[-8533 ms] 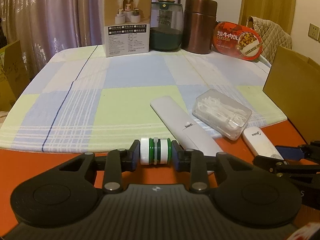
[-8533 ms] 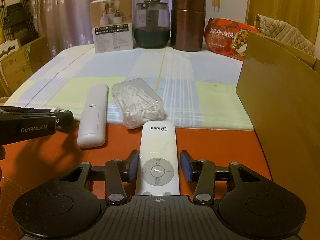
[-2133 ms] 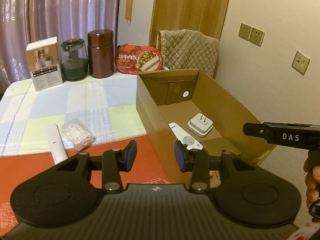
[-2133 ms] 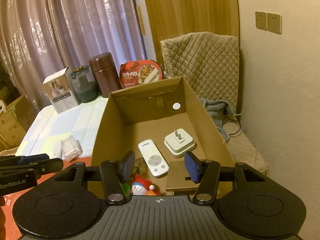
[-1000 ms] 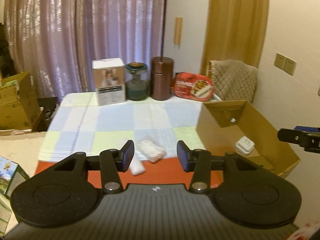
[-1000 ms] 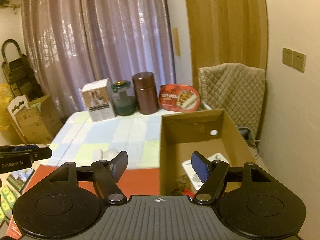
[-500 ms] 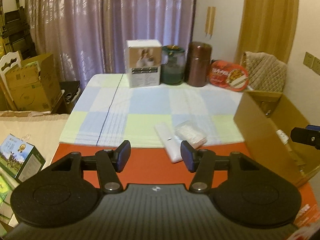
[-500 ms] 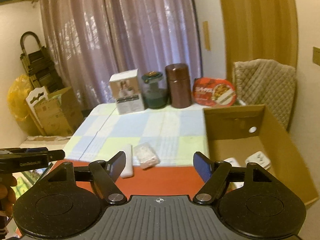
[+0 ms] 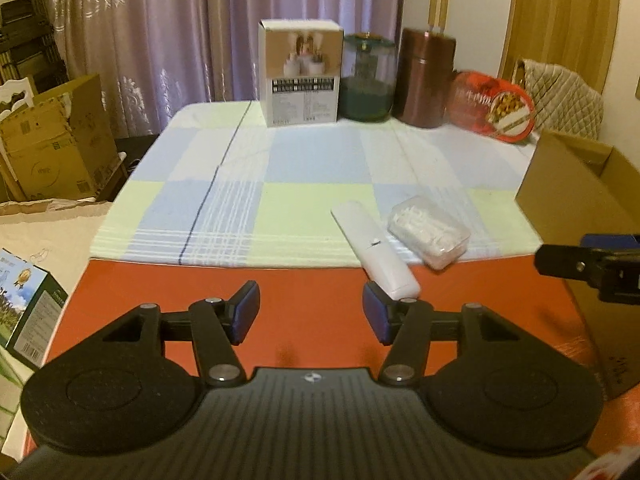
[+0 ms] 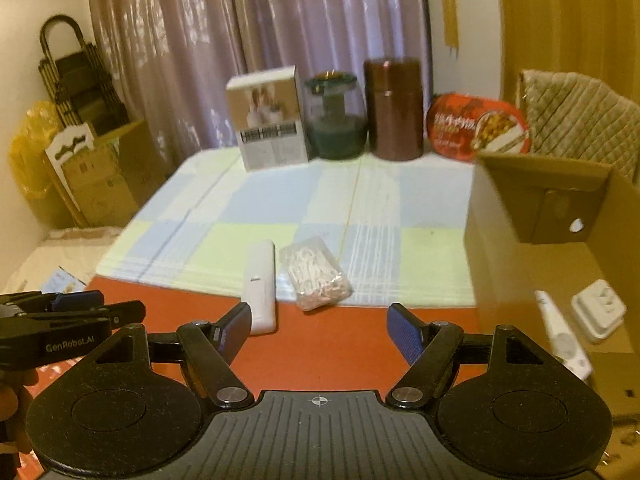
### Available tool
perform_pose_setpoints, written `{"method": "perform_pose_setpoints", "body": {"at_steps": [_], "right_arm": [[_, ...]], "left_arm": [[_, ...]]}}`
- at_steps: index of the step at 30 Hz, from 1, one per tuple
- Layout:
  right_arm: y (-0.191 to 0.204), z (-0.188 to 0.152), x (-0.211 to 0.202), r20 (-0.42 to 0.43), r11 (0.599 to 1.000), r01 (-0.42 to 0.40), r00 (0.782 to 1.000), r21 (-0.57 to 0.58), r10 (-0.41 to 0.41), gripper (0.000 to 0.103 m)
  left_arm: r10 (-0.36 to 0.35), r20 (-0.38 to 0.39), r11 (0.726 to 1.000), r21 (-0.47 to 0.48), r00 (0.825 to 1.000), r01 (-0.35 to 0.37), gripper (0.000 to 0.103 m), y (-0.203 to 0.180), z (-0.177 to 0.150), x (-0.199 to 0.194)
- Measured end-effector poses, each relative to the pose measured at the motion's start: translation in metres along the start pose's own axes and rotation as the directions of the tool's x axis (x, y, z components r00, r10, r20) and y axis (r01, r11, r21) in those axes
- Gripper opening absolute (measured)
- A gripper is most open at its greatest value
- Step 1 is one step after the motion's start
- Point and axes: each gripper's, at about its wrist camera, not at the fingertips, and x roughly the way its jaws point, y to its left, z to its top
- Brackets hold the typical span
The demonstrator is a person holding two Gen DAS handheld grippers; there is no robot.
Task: Organize rigid objects
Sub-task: 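Grasp the long white tube with the left tool while the right tool grasps the clear floss-pick box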
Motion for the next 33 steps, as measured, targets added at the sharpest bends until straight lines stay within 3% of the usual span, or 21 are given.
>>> {"method": "perform_pose_setpoints", "body": {"at_steps": [8, 12, 24, 26, 33], "right_arm": [[-0.005, 0.007, 0.071, -0.061, 0.999, -0.007, 0.998, -0.050, 0.004, 0.072], [-0.010, 0.011, 0.094, -0.060, 0.997, 0.001, 0.998, -0.076, -0.005, 0.072], [-0.006, 0.011, 0.157, -0.091, 0.980, -0.017, 0.996, -0.196, -0.001, 0.071], [-0.005, 0.009, 0.161, -0.104, 0.977, -0.021, 0.995, -0.210, 0.000, 0.057], [0.002, 0.001, 0.150, -0.163, 0.972, -0.064, 0.986, -0.227, 0.027, 0.053]], "left_arm": [[-0.036, 0.003, 0.999, 0.001, 0.999, 0.036, 0.052, 0.005, 0.017, 0.046], [-0.038, 0.005, 0.999, 0.014, 0.999, 0.038, 0.064, 0.005, 0.025, 0.062], [-0.041, -0.045, 0.999, -0.004, 0.998, 0.041, 0.071, 0.015, 0.027, 0.095], [-0.043, -0.047, 0.999, -0.006, 0.998, 0.043, 0.071, 0.017, 0.027, 0.096], [-0.036, -0.054, 0.999, 0.003, 0.998, 0.036, 0.071, 0.019, 0.026, 0.099]]}}
